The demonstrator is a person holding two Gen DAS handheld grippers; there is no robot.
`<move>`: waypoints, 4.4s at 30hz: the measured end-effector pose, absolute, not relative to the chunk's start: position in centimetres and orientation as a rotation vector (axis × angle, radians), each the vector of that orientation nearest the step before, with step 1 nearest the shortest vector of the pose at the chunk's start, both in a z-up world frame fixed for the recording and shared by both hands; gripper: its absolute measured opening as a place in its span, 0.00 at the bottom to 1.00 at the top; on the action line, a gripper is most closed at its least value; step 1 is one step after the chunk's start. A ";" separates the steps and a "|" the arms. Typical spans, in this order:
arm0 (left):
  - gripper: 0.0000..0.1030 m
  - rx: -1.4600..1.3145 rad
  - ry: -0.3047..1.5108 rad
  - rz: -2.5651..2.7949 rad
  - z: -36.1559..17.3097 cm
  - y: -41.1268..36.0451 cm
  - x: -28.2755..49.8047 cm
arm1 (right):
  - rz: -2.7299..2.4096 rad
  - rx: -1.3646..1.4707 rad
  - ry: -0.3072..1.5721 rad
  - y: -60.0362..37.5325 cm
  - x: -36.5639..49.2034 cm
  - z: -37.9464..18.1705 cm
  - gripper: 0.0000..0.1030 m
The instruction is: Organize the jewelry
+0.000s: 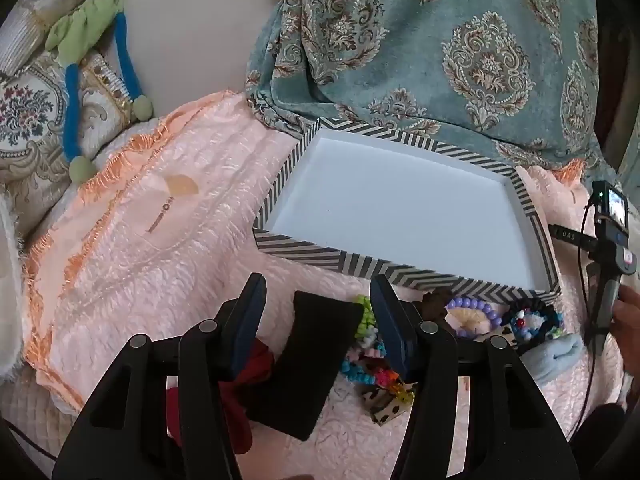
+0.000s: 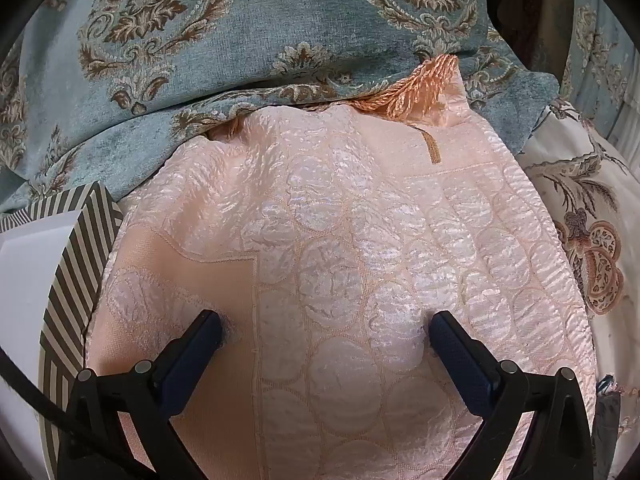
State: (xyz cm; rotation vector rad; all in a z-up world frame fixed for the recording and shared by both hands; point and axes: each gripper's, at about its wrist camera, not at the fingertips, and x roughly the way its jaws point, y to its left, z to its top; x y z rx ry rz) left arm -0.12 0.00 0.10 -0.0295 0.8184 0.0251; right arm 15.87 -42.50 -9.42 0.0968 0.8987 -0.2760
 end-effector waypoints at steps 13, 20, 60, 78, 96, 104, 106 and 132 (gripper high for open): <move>0.52 -0.053 0.843 0.063 0.4 1.5 -2.1 | -0.239 0.070 0.959 -43.8 13.7 -8.1 1.00; 0.52 -0.088 0.847 0.081 0.4 2.4 -2.9 | -0.124 0.016 0.881 -37.4 5.0 -5.2 1.00; 0.53 -0.042 0.741 0.053 4.0 -0.3 -12.8 | 0.079 0.059 0.721 -23.3 -11.9 1.4 1.00; 0.53 -0.076 0.706 0.029 5.8 0.0 -14.5 | 0.102 0.036 0.661 -21.8 -14.2 3.6 1.00; 0.53 -0.068 0.717 0.020 5.8 -0.4 -14.6 | 0.106 0.037 0.661 -21.6 -14.4 3.9 1.00; 0.53 -0.068 0.721 0.019 5.7 -0.5 -14.5 | 0.109 0.036 0.671 -21.6 -14.3 3.9 1.00; 0.53 -0.066 0.725 0.018 5.6 -0.5 -14.5 | 0.111 0.037 0.672 -21.6 -14.3 3.9 1.00; 0.53 -0.070 0.744 0.022 5.0 -0.4 -14.5 | 0.117 0.045 0.686 -21.7 -14.0 3.4 1.00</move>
